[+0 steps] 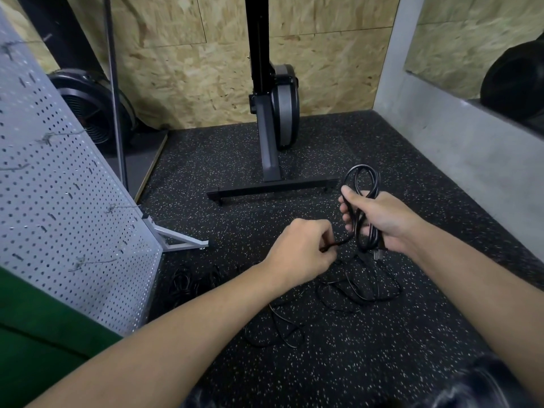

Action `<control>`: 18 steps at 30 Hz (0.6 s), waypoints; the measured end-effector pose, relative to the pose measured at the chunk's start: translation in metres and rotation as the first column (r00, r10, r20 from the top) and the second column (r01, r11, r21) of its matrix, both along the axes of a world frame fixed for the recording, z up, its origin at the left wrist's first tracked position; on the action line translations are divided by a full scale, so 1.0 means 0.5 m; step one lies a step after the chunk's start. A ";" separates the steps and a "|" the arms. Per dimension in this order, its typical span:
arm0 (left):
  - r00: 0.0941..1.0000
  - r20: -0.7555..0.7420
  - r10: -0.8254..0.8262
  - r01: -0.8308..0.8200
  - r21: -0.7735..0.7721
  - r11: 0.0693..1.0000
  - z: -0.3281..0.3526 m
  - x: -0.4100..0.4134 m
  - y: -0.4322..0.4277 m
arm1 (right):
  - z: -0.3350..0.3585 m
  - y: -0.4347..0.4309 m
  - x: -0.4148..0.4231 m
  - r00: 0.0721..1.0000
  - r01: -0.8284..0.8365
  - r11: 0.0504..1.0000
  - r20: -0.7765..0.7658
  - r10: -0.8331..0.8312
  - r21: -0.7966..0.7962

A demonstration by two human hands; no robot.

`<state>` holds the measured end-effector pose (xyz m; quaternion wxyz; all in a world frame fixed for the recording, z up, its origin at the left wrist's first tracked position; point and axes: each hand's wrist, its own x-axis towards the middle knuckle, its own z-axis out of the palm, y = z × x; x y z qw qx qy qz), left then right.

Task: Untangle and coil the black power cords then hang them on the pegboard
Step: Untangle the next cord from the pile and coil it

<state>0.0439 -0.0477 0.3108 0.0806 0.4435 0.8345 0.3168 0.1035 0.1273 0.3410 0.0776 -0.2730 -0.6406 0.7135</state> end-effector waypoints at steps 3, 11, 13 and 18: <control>0.996 -0.012 -0.083 0.084 0.013 0.996 -0.005 0.002 0.004 | 0.002 0.002 -0.001 0.999 -0.002 1.000 0.033 0.001 0.014; 0.958 0.236 -0.164 0.170 -0.002 0.986 -0.007 -0.046 -0.028 | 0.025 0.026 0.004 0.997 0.022 0.967 -0.062 -0.039 -0.253; 0.919 0.354 -0.172 0.202 -0.048 0.978 -0.021 -0.062 -0.036 | 0.027 0.026 0.003 0.995 0.009 0.964 -0.095 -0.036 -0.265; 0.924 0.359 -0.131 0.181 -0.109 0.977 -0.050 -0.078 -0.042 | 0.021 0.017 0.004 0.995 -0.036 0.968 -0.104 0.010 -0.247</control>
